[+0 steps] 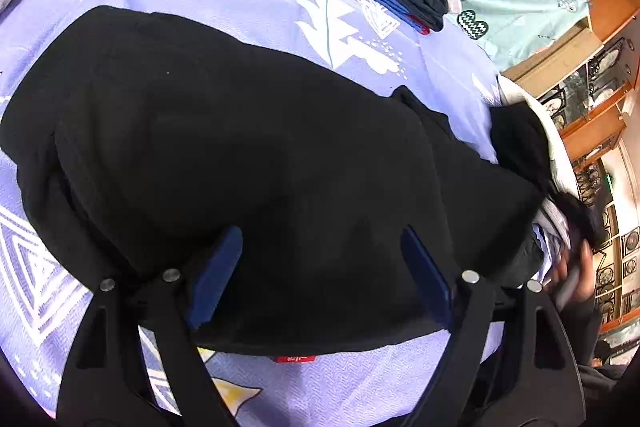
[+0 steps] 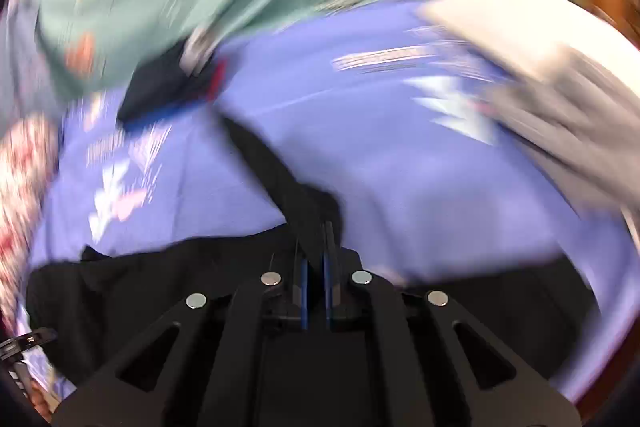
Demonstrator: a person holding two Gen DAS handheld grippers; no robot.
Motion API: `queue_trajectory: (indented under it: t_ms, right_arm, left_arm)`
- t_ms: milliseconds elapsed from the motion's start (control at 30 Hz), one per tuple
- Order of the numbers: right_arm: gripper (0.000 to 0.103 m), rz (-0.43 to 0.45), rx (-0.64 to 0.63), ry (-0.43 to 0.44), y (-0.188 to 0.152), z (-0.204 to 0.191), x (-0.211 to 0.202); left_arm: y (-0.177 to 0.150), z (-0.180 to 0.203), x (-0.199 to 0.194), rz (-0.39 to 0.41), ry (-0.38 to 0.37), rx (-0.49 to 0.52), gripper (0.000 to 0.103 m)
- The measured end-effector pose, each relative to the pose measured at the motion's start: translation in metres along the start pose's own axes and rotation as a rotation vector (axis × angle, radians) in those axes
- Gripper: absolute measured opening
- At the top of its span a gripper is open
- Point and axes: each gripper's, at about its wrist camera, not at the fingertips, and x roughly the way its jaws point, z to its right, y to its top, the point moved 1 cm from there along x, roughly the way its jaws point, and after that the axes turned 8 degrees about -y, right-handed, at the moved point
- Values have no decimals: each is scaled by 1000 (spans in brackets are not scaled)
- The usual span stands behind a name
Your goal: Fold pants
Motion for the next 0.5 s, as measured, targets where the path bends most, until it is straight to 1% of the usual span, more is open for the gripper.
queue_trajectory:
  t_ms: [33,67,133,167,200,233,267,300,333,367,400,433,500]
  right_arm:
    - [6,18,82,20,-26,32,-18]
    - [6,3,139,37,-48,50,-25]
    - [6,-43,206,59,-83,70,-26]
    - [8,-80,221,56,-99,80,-20]
    - [12,-102,226,47,-107,86,-15]
    - [13,-100,226,55,-111,88,-15]
    - [24,-83,192,33,-109,87,-20]
    - [45,-55,105,-62,-104,78,-27]
    - [55,-23,27,-147,-102,72,-34]
    - [63,22,-91,-244,-101,57,-39]
    - [63,59,-188,-305,-101,44,-43]
    - [63,96,-317,-380,-102,28,-45]
    - [63,125,-477,-456,-107,13,-44]
  left_arm:
    - [-1,2,0,1,-4,5,83]
    - [-1,2,0,2,-5,9,83]
    - [-2,4,2,-1,6,18,84]
    - [-1,5,2,-5,11,23,84]
    - [-1,6,3,-11,17,28,85]
    - [0,7,4,-15,22,30,85]
    - [0,8,5,-18,28,32,85]
    - [0,9,5,-19,35,34,85]
    - [-1,10,5,-19,39,35,85]
    - [0,11,6,-17,41,35,85]
    - [-1,11,5,-13,39,31,85]
    - [-2,10,3,-6,33,23,85]
    - [-3,8,2,3,25,8,85]
